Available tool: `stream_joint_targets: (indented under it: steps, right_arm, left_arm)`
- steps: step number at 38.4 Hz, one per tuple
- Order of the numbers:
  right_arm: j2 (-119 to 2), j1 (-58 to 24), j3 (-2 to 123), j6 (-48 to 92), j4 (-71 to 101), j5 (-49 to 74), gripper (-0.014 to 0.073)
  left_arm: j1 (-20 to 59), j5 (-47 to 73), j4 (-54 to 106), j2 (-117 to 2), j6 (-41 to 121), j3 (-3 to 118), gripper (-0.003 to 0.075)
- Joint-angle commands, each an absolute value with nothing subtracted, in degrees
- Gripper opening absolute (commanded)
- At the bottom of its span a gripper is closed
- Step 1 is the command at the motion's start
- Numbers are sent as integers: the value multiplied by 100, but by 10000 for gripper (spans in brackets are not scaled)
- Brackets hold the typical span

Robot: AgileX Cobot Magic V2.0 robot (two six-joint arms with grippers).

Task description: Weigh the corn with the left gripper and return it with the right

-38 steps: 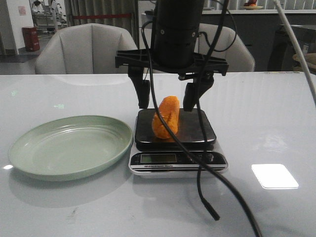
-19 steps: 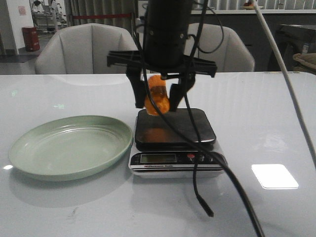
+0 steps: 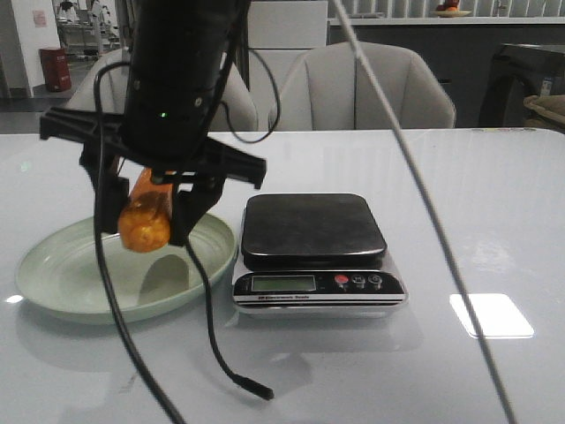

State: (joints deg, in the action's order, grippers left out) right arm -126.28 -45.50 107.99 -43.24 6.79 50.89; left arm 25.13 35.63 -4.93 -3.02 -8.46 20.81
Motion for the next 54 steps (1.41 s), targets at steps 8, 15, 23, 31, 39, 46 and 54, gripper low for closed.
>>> stream_joint_targets:
  steps: [8,15,23,31,39,46,54]
  right_arm:
    - [-12547,-4582,10983,-4220,954,4536,451]
    - [-12528,-4567,11177,-4194,949,4500,608]
    - [-12443,-4405,11954,-3778,897,5481,607]
    - [-12055,-3964,12489,-2096,897,6763,607]
    - [-11462,-3455,12358,-586,897,7449,607]
    - [-10664,-3013,11810,-451,897,7179,606]
    - [-9473,-2580,10515,43,897,6587,606]
  left_arm:
    - [2502,3097,-509,-384,-844,2235,125]
    - [2502,3097,-509,-384,-844,2235,125]
    - [2502,3097,-509,-384,-844,2235,125]
    - [2502,3097,-509,-384,-844,2235,125]
    - [2502,3097,-509,-384,-844,2235,125]
    - [2502,3097,-509,-384,-844,2235,125]
    - [2502,3084,-509,-384,-844,2235,125]
